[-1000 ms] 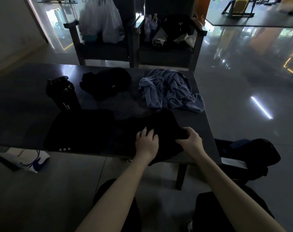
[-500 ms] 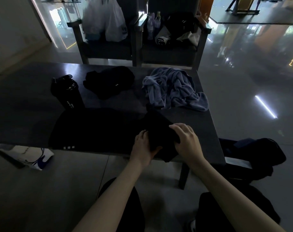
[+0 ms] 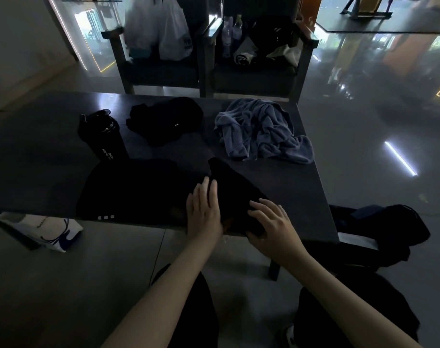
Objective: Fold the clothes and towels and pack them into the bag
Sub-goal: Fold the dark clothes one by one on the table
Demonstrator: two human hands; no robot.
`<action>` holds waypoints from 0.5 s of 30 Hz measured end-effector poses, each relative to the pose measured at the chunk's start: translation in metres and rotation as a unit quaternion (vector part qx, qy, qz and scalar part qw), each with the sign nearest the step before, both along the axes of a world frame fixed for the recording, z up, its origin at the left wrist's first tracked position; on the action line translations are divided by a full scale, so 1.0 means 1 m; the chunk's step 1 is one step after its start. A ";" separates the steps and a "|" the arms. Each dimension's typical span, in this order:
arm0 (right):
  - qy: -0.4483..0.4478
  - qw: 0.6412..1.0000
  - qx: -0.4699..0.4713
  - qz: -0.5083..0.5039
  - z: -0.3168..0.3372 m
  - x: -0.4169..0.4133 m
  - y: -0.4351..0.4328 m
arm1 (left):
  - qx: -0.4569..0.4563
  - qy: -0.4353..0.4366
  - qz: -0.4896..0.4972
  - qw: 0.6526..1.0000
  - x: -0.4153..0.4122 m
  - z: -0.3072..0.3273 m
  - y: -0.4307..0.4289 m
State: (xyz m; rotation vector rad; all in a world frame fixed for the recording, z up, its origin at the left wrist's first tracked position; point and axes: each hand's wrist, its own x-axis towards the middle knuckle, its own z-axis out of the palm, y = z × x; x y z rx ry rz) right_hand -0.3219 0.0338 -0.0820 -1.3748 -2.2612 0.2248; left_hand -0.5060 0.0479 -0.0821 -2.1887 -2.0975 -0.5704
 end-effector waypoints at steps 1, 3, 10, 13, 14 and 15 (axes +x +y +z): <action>-0.018 1.000 0.004 -0.001 -0.003 -0.001 -0.001 | 0.017 0.042 -0.047 0.998 -0.007 0.005 0.006; -0.054 0.998 0.011 -0.007 -0.005 -0.002 -0.002 | 0.012 0.163 -0.148 0.975 -0.017 0.021 0.018; -0.137 0.988 0.062 -0.038 0.000 0.001 0.005 | -0.190 0.181 -0.196 0.945 -0.032 0.037 0.032; -0.138 0.985 0.078 -0.064 0.000 0.016 0.015 | -0.156 0.109 -0.163 0.968 -0.025 0.027 0.018; -0.138 0.986 0.070 -0.066 0.000 0.019 0.015 | -0.134 0.097 -0.150 0.975 -0.019 0.026 0.016; -0.139 0.986 0.063 -0.063 0.001 0.020 0.016 | -0.110 0.090 -0.134 0.981 -0.012 0.028 0.017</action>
